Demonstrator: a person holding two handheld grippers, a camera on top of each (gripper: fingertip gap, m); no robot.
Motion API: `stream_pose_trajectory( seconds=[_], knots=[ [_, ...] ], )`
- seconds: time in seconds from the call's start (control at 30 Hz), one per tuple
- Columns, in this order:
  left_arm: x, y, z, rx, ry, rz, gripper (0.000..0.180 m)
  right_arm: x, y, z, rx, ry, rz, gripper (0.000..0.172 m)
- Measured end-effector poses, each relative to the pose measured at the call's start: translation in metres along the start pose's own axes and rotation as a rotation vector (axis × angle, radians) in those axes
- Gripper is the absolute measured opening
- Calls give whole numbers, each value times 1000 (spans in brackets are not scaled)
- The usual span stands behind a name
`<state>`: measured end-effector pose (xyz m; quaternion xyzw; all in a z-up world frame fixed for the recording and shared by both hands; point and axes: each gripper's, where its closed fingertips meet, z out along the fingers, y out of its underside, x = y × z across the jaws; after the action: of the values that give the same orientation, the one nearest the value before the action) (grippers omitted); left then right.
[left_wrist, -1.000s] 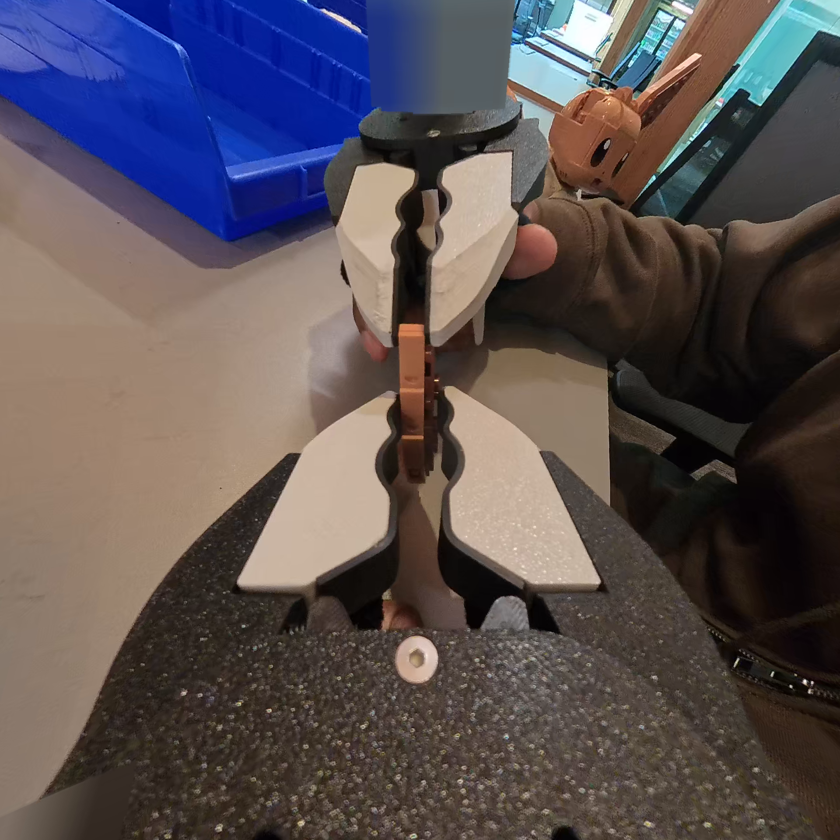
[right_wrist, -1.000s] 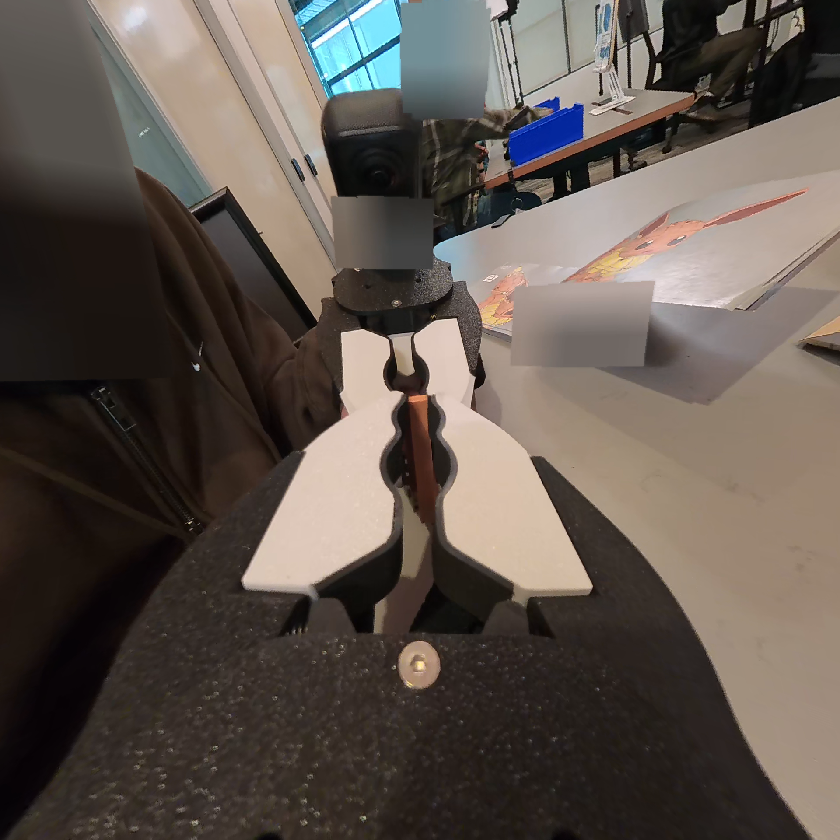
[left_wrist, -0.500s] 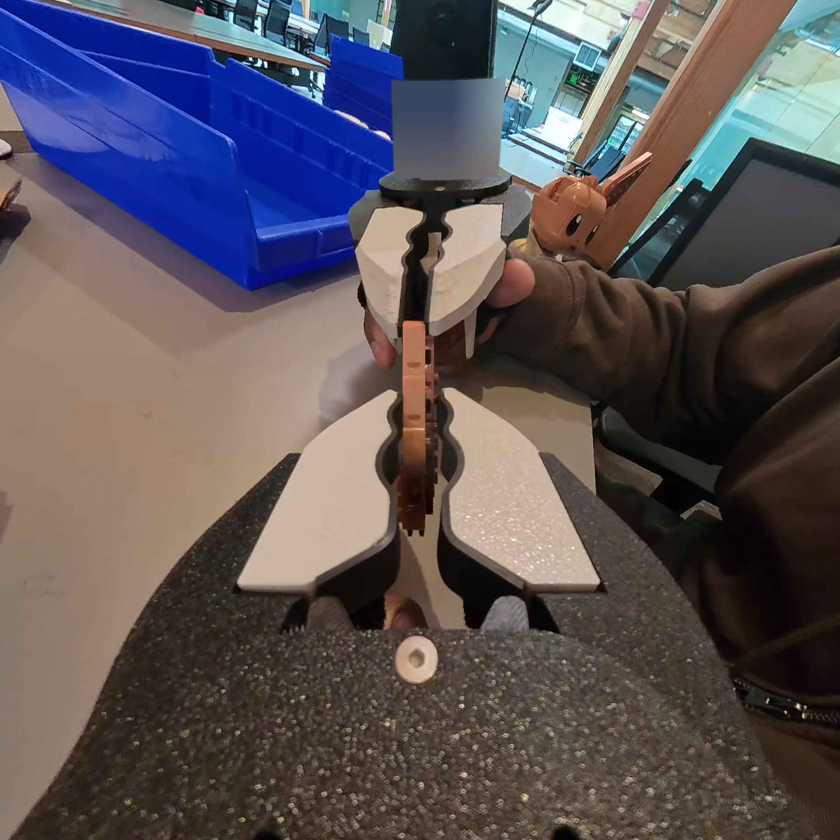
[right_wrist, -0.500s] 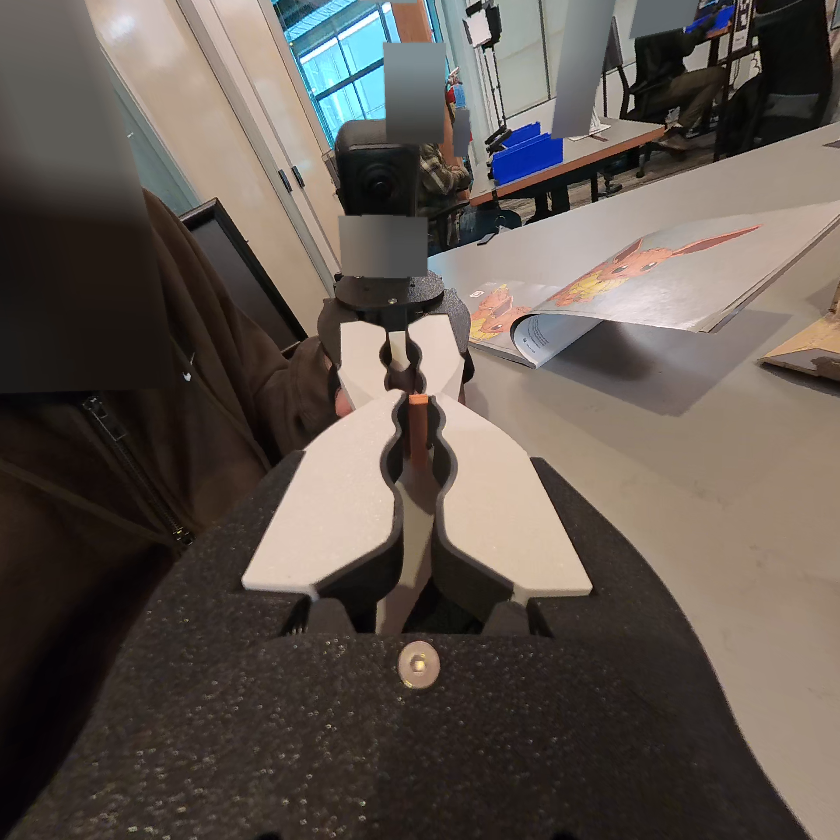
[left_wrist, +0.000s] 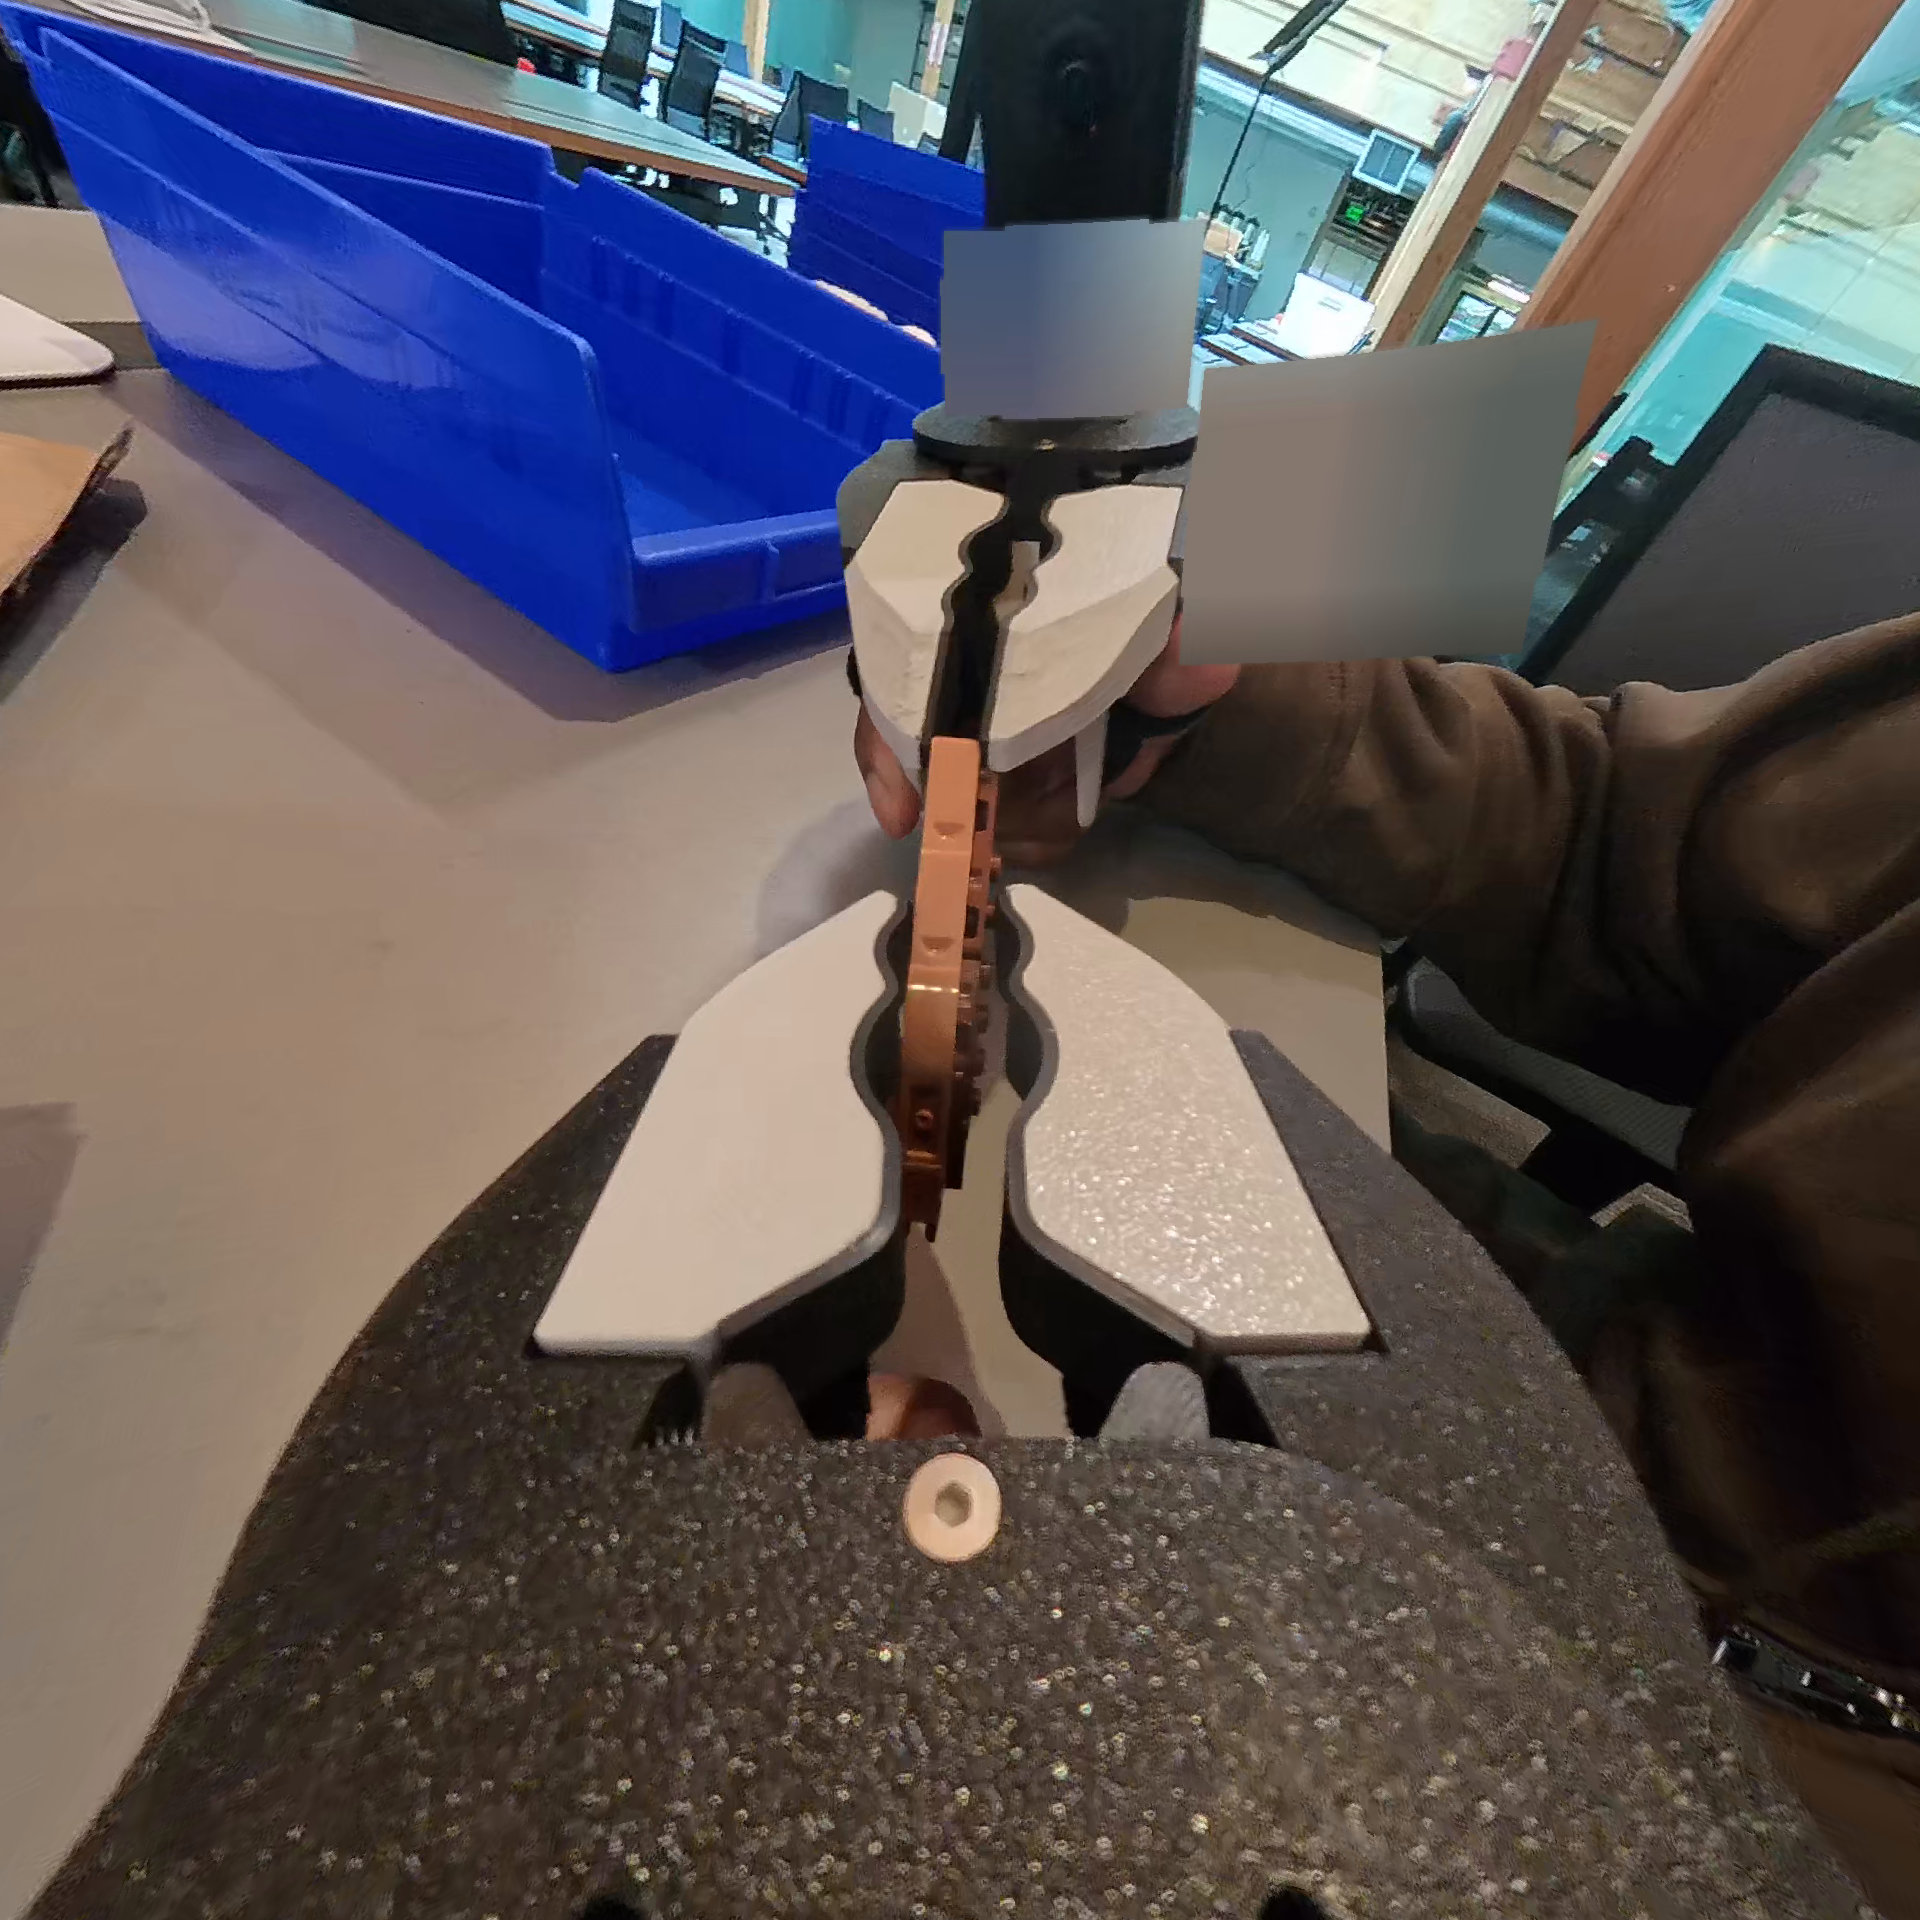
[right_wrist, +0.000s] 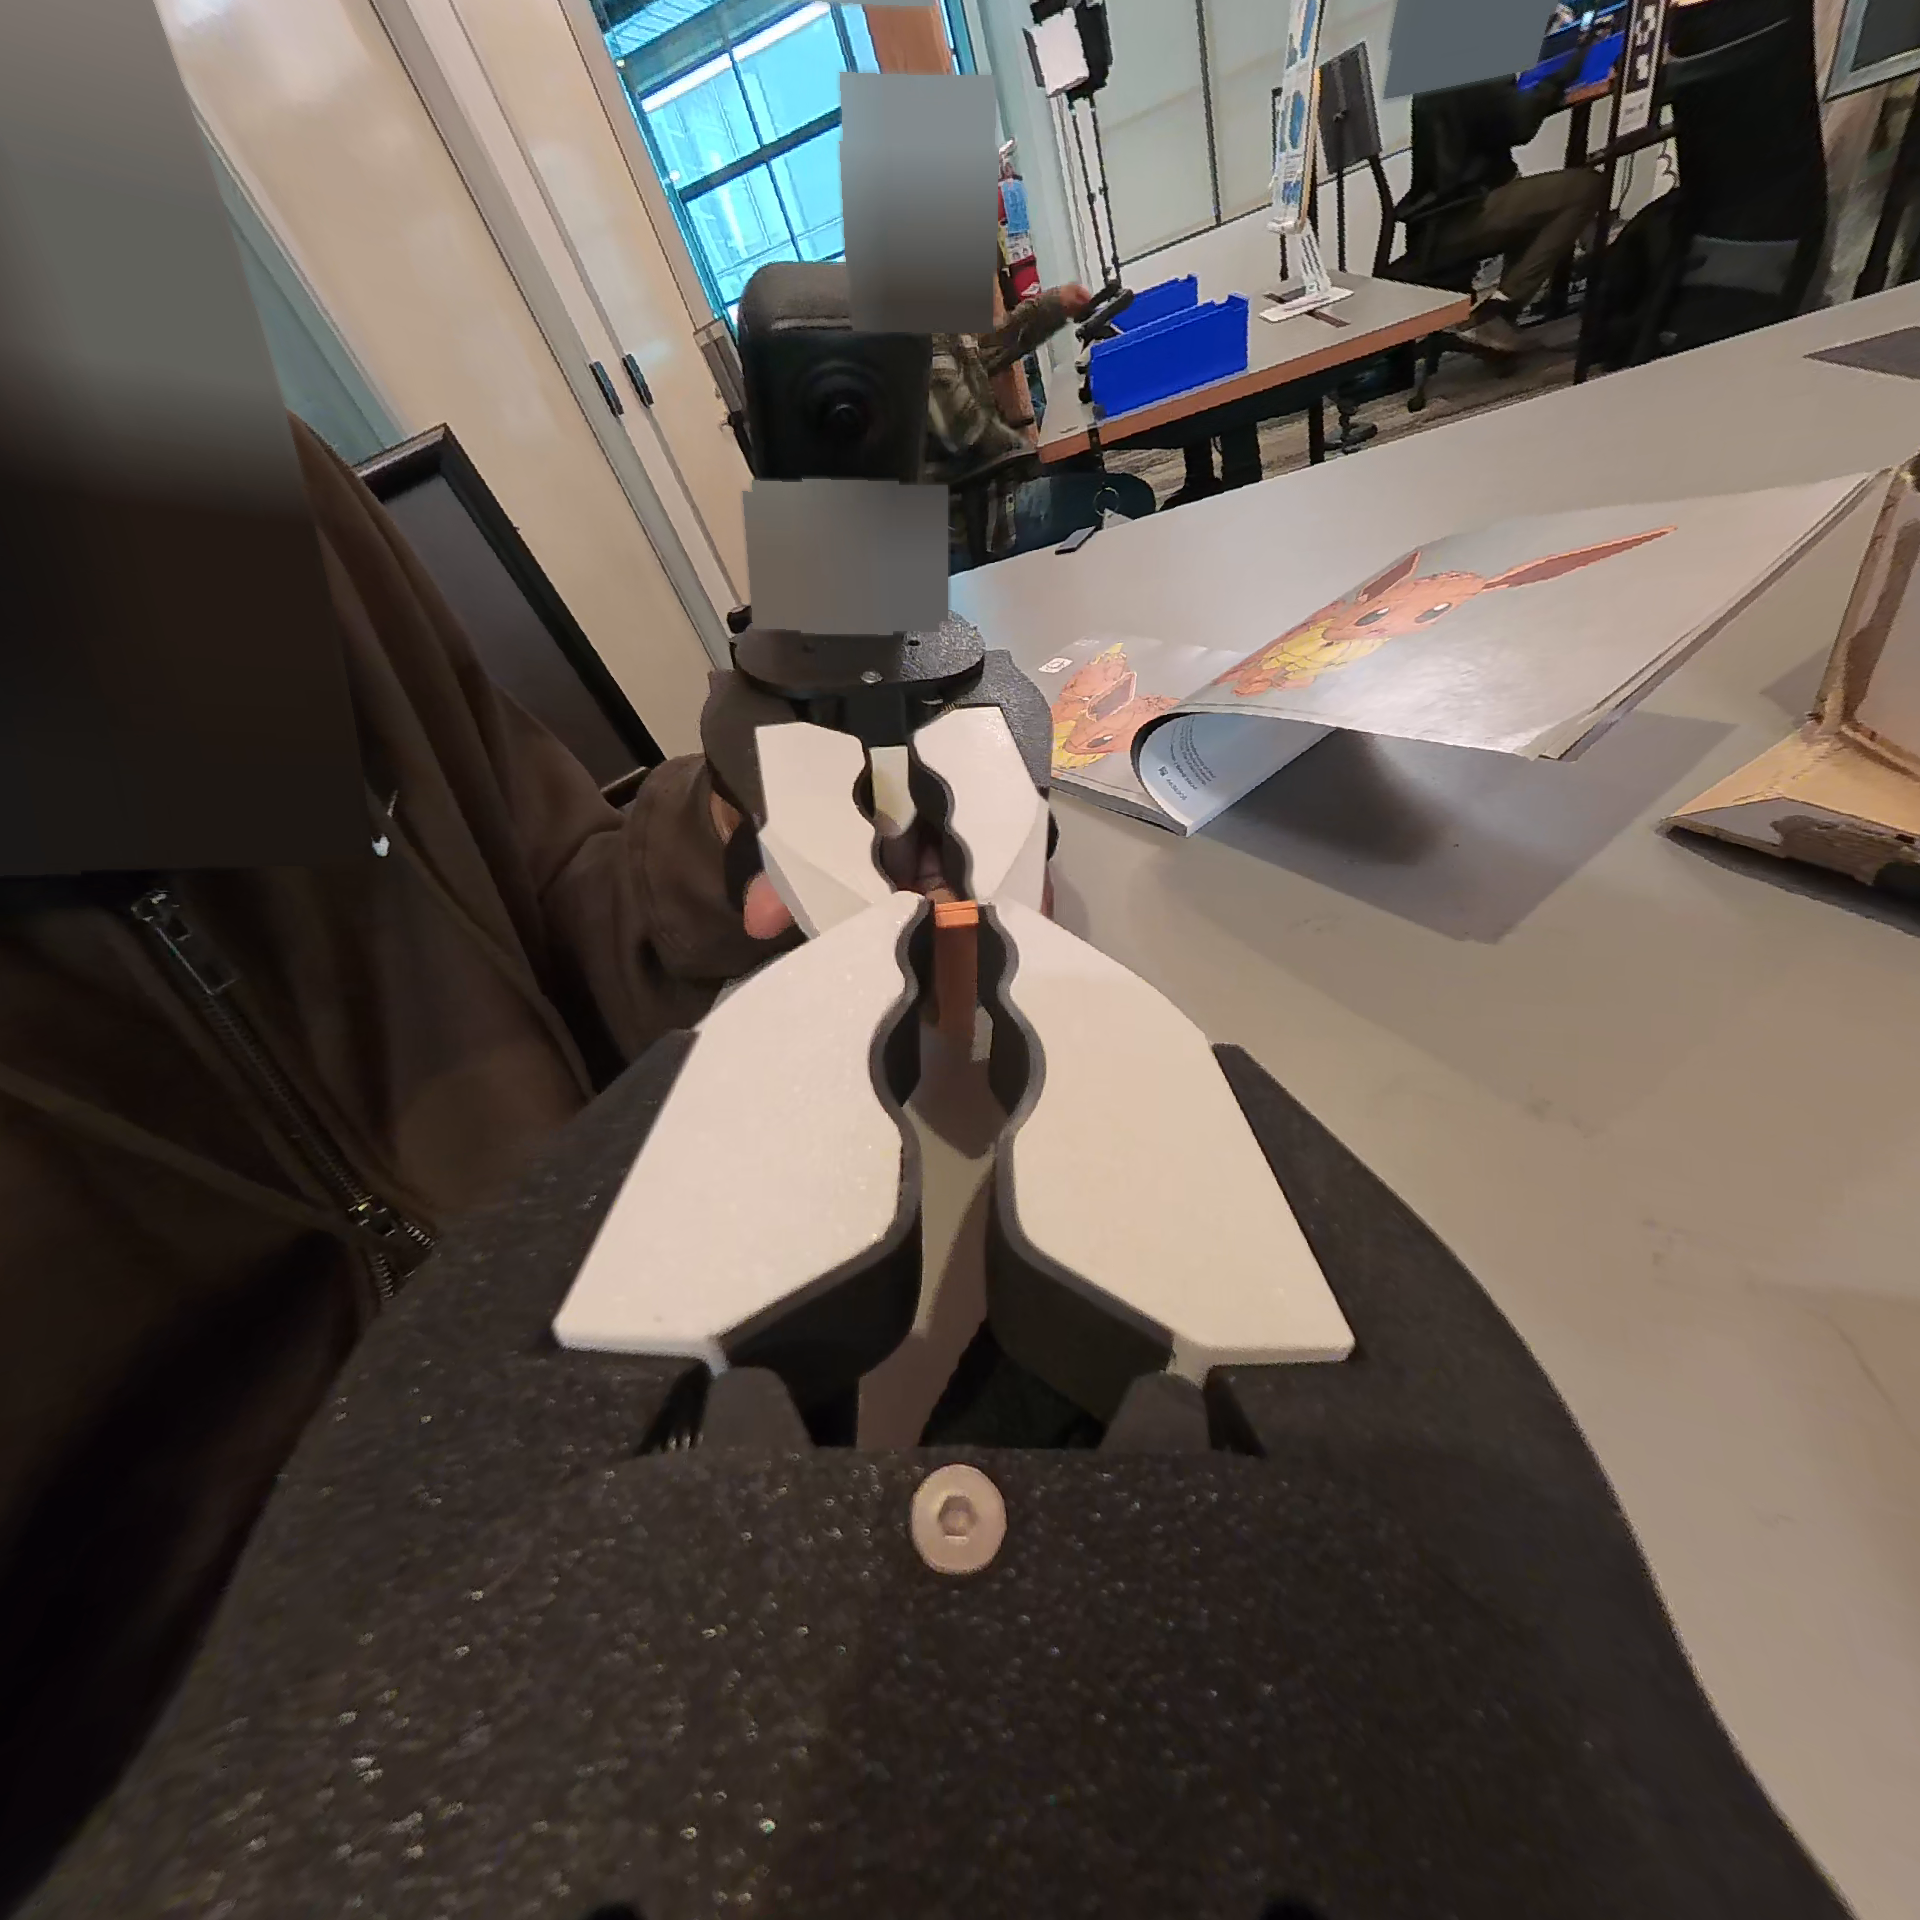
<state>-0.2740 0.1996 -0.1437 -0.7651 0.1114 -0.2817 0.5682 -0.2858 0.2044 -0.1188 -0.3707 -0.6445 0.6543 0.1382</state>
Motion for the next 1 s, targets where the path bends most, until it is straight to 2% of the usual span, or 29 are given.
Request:
stream_pose_trajectory(
  seconds=[0.2, 0.3, 0.33, 0.37, 0.53, 0.73, 0.87, 1.0],
  knots=[
    [-4, 10, 0, -75, -19, -8, 33, 2, -12, -9, 69, 4, 20, 7],
    [-3, 17, 5, -127, -30, 11, 31, 0, -13, -8, 85, -17, 36, 8],
    [-2, 17, 5, -129, -27, 16, 25, 0, -12, -7, 81, -20, 37, 8],
    [-1, 17, 4, -124, -19, 20, 19, 0, -11, -6, 79, -20, 38, 8],
    [-4, 10, 3, -75, -42, 16, 18, 6, -16, -7, 120, 11, 65, 8],
    [-28, 6, 1, -57, -227, 16, 18, 30, -26, -12, 200, 214, 174, 15],
    [-44, 6, 0, -84, -408, 108, 18, 40, -15, -7, 162, 356, 216, 16],
    [-51, 7, 0, -109, -499, 179, 18, 39, -9, -1, 167, 358, 260, 16]
  ],
)
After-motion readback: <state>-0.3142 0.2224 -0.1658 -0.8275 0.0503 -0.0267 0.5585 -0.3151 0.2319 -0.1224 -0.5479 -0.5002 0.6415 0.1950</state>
